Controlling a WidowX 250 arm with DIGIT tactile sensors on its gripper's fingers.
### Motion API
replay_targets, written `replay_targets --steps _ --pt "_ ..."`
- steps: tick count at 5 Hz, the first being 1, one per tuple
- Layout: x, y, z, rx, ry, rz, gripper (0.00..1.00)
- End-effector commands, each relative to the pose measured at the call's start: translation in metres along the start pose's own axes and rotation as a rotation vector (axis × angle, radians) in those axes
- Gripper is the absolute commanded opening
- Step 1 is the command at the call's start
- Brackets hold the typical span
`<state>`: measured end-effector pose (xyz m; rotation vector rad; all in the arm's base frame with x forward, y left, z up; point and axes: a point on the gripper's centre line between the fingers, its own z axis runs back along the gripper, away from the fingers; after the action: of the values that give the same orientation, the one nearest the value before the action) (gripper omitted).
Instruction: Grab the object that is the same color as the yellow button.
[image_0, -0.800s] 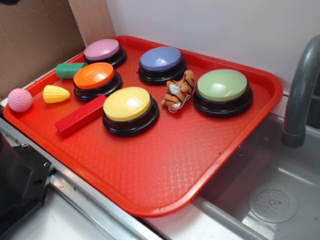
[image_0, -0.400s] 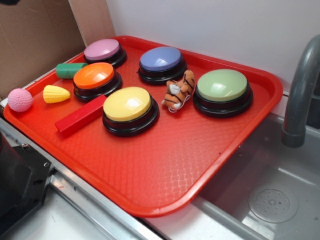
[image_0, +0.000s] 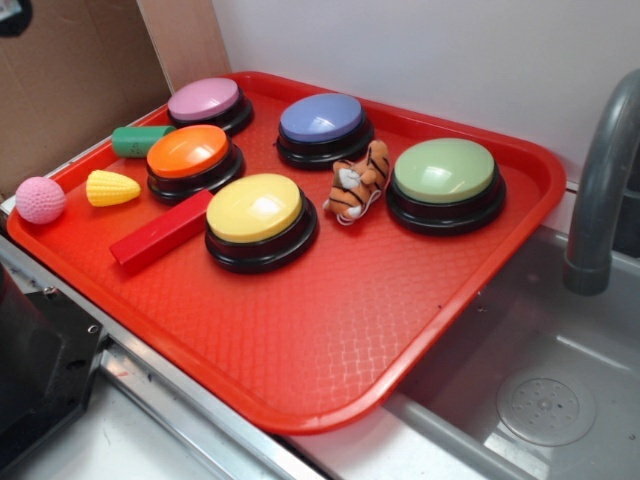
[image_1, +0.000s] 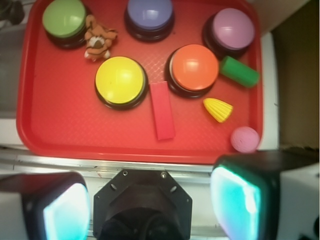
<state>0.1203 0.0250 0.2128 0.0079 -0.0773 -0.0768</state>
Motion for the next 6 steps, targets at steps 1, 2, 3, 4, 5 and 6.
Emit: replay_targets --steps 1,2,3,4,5,6 --pt "0.005 0.053 -0.020 0.039 -0.003 -0.118 1.00" --pt "0.009 0.069 -0.033 0.060 0.000 -0.185 1.00" --pt "0.016 0.081 -0.048 0.131 -0.006 -0.300 1.00" --pt "0.031 0.089 -0.078 0.146 -0.049 -0.473 1.00" --pt "0.040 0.095 -0.106 0.157 -0.066 -0.513 1.00" --pt "0.046 0.103 -0.135 0.124 -0.108 -0.552 1.00"
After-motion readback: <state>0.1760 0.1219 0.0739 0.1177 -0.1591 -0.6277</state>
